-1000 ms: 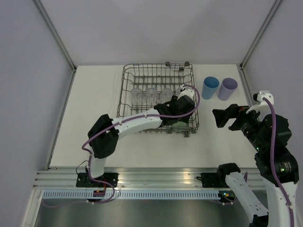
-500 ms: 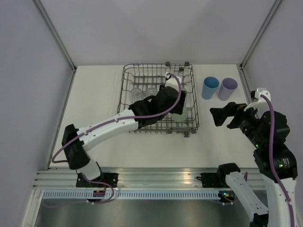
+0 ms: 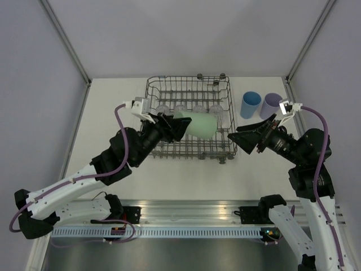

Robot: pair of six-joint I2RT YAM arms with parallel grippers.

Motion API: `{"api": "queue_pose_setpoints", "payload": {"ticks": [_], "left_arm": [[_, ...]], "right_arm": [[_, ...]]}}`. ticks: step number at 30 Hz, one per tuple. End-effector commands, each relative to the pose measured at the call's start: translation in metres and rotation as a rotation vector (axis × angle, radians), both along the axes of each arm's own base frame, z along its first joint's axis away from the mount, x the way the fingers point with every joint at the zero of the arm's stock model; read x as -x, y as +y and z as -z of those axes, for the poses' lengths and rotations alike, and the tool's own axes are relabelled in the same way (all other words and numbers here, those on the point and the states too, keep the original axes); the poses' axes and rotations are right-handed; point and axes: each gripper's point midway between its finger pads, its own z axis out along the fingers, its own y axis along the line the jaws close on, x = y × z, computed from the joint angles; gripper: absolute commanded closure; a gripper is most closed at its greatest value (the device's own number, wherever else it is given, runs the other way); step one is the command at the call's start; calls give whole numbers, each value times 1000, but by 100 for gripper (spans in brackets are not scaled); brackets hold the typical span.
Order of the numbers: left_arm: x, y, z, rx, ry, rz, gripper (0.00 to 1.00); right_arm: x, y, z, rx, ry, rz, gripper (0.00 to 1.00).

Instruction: Unload the cups from the dish rack

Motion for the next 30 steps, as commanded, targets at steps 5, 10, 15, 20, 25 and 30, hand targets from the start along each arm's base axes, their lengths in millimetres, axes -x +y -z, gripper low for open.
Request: {"api": "queue_pose_setpoints", "payload": {"ticks": [5,10,15,20,25,30], "left_arm": [[34,16,-49,430,-52,132,98],[41,14,-57,529,-74,186,98],[46,4,-57,582,-55,243,98],[46,-4,-54,593,-37,268,98],[47,-9,-53,603,-28,290,98],[47,-17,-50,597,-22,311,98]], "right_arm": [[20,26,-27,-232,-39,-266,12],[17,29,-20,-238,-2,-306,16],[21,31,-26,-260,-32,-350,46],[33,31,-34,-241,-76,-379,62],[36,31,-34,-247,-75,-388,68],[43,30,-44,-269,-93,-405,95]]}}
